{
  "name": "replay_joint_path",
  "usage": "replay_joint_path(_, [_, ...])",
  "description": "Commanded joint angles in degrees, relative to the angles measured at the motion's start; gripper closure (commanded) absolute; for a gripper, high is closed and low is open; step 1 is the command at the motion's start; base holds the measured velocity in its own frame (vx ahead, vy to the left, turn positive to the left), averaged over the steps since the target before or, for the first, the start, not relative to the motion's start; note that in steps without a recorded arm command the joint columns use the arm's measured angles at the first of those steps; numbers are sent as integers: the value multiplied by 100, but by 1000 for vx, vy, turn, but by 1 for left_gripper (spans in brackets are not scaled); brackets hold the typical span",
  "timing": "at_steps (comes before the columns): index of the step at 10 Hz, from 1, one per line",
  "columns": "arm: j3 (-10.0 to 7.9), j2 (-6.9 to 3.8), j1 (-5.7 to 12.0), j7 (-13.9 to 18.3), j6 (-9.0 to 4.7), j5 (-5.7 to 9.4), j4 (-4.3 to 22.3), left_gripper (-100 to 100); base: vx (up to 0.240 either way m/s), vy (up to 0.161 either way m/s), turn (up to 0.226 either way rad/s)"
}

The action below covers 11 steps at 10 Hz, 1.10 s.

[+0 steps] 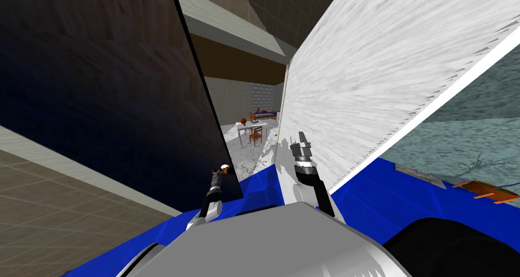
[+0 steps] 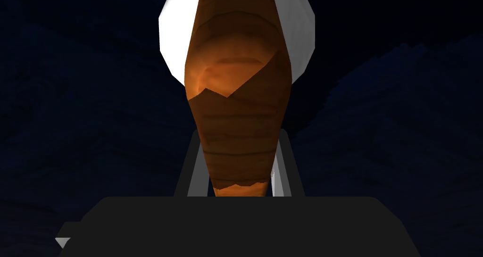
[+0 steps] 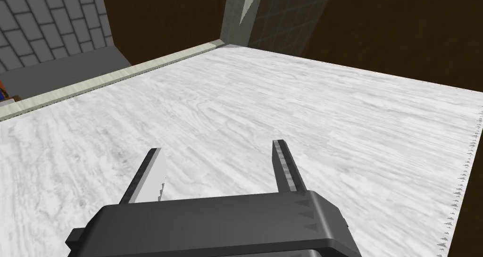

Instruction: Pull the door open

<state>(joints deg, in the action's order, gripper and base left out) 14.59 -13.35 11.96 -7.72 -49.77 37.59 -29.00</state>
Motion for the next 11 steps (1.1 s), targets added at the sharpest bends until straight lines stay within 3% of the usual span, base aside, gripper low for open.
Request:
replay_joint_path(1, [18, -113, 5, 160, -40, -49, 98, 100, -166, 47, -114])
replay_joint_path(4, [132, -304, -52, 445, -79, -162, 55, 100, -94, 42, -177])
replay_joint_path(6, [219, -427, -92, 621, -134, -207, 27, 100, 38, 23, -205])
replay_joint_path(9, [228, -407, -114, 603, -82, -207, 10, 100, 78, 4, -23])
replay_joint_path(11, [309, -540, -179, 782, -205, -217, 27, 100, -119, -8, -190])
